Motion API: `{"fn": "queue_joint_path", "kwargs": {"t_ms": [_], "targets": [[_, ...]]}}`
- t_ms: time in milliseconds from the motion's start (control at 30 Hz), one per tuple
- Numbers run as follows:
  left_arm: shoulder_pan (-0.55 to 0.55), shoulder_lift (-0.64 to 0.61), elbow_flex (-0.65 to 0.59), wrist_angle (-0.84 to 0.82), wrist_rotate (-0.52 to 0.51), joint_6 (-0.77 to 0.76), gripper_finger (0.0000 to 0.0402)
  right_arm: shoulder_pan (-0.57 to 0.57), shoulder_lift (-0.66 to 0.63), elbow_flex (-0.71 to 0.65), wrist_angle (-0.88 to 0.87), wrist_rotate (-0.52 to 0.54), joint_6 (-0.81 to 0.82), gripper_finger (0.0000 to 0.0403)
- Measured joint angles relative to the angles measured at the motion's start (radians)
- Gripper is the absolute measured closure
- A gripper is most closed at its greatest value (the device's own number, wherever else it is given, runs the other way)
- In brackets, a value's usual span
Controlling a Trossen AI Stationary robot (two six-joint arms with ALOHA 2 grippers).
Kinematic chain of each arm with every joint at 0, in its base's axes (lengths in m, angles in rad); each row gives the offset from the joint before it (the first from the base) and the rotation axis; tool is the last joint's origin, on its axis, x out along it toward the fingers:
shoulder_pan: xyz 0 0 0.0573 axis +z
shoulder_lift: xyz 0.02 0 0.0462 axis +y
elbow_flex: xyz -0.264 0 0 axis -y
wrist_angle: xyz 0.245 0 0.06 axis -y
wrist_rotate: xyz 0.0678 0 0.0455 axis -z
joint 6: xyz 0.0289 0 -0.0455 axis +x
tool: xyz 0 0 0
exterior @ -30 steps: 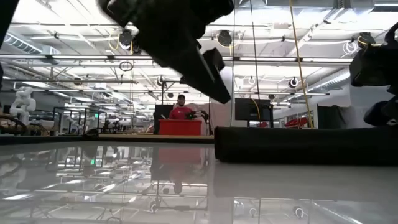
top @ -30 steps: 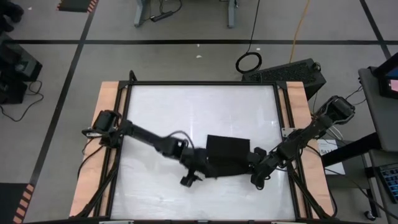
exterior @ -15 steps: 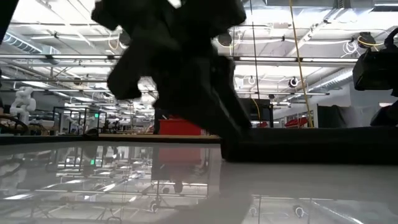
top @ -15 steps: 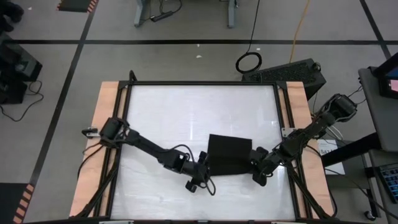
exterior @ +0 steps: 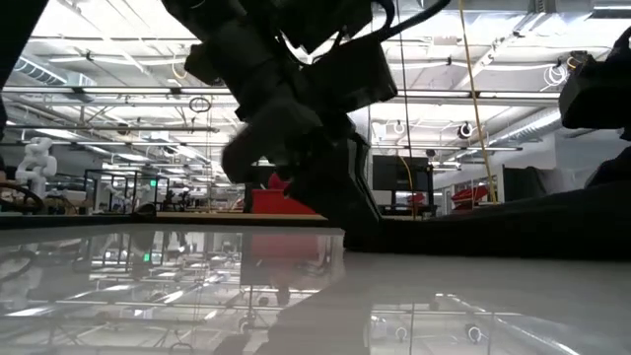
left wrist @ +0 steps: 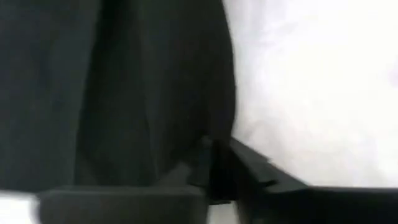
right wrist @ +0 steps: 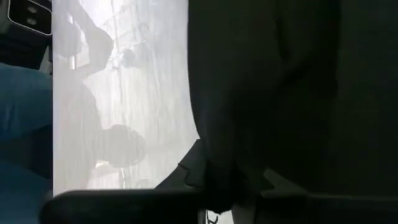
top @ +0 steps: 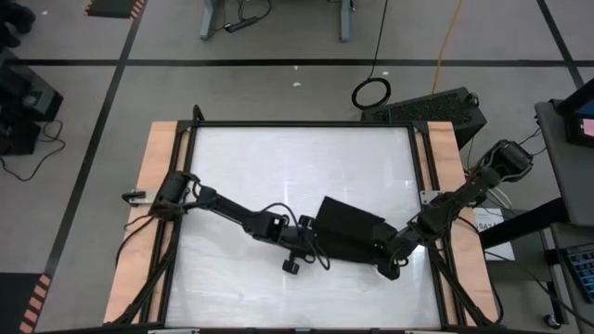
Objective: Roll towel into tight, uniform cylinder
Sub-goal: Roll the black towel
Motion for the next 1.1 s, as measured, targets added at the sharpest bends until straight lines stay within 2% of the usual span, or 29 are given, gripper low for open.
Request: {"fn": "queue_joint_path", "kwargs": {"t_ms": [67,167,367,433,533,633,933,1100], "targets": [[0.009,0.000,0.000,0.004,0.058,-0.001,0.0386,0.000,0.000,0.000,-0.001,0.000,0.001,0.0363],[0.021,0.000,0.000,0.001,0.148,-0.014,0.0389,0.001,-0.001,0.000,-0.001,-0.017,-0.017,0.0329],[0.078,0.000,0.000,-0.006,0.515,-0.195,0.0396,0.028,-0.038,0.002,-0.001,-0.071,-0.044,0.0207],[0.099,0.000,0.000,-0.004,0.599,-0.256,0.0396,0.046,-0.052,0.002,-0.001,-0.069,-0.044,0.0168],[0.127,0.000,0.001,0.001,0.688,-0.347,0.0397,0.077,-0.056,0.003,-0.003,-0.043,-0.044,0.0133],[0.150,0.000,0.001,0.001,0.716,-0.411,0.0398,0.116,-0.055,0.027,-0.006,0.022,-0.070,0.0127],[0.213,0.034,0.001,0.011,0.868,-0.597,0.0399,0.197,-0.029,0.142,-0.105,0.307,-0.245,0.0150],[0.223,0.092,0.008,0.023,0.966,-0.668,0.0399,0.205,0.049,0.155,-0.133,0.382,-0.254,0.0151]]}}
